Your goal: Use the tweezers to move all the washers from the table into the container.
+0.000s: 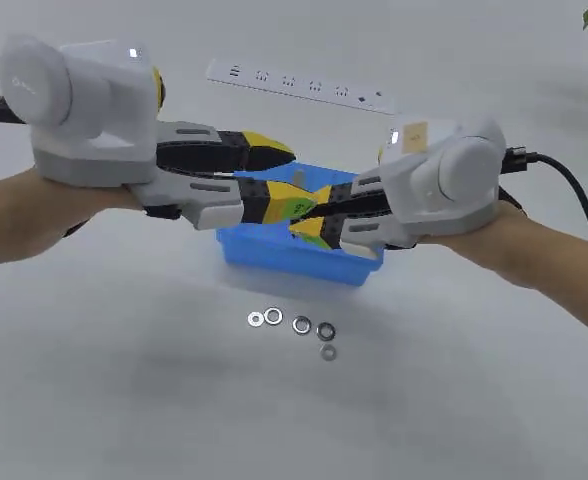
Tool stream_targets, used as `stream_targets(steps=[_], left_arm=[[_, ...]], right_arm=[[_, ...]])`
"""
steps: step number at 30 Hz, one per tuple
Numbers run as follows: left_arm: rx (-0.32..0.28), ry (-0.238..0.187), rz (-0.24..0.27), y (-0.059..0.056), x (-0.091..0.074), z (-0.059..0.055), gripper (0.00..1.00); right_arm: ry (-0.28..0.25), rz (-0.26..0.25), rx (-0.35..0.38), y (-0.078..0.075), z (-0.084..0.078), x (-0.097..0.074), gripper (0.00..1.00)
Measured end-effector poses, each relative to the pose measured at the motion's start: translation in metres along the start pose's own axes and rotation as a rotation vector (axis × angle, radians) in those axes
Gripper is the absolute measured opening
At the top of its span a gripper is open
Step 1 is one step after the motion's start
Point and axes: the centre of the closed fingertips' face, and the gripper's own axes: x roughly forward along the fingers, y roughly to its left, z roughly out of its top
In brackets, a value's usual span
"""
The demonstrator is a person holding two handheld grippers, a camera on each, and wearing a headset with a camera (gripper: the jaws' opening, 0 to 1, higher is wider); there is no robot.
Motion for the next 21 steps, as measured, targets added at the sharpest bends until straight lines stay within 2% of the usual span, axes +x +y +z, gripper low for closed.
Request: stream_targets(steps=[2,8,12,17,20,21], left_arm=[[0.009,0.024,0.004,0.0,0.004,0.0,0.27],[0.051,0.035,-0.03,-0.005,0.007,0.002,0.23],[0.112,0.07,-0.048,-0.004,0.004,-0.003,0.19],[0.162,0.077,-0.051,-0.008,0.006,0.0,0.08],[0.182,0.089,-0.081,-0.014,0.006,-0.001,0.07],[0.221,0.098,-0.096,-0.016,0.006,-0.002,0.06]], right_arm=[[0.0,-0.002,0.003,0.0,0.001,0.0,0.09],[-0.01,-0.005,0.004,-0.001,0.003,-0.001,0.09],[-0.013,-0.002,0.002,-0.001,0.004,-0.003,0.09],[-0.012,-0.002,-0.003,0.0,0.003,-0.008,0.09],[-0.007,0.002,-0.007,0.001,0.002,-0.01,0.09],[-0.003,0.008,-0.013,0.003,0.001,-0.01,0.09]])
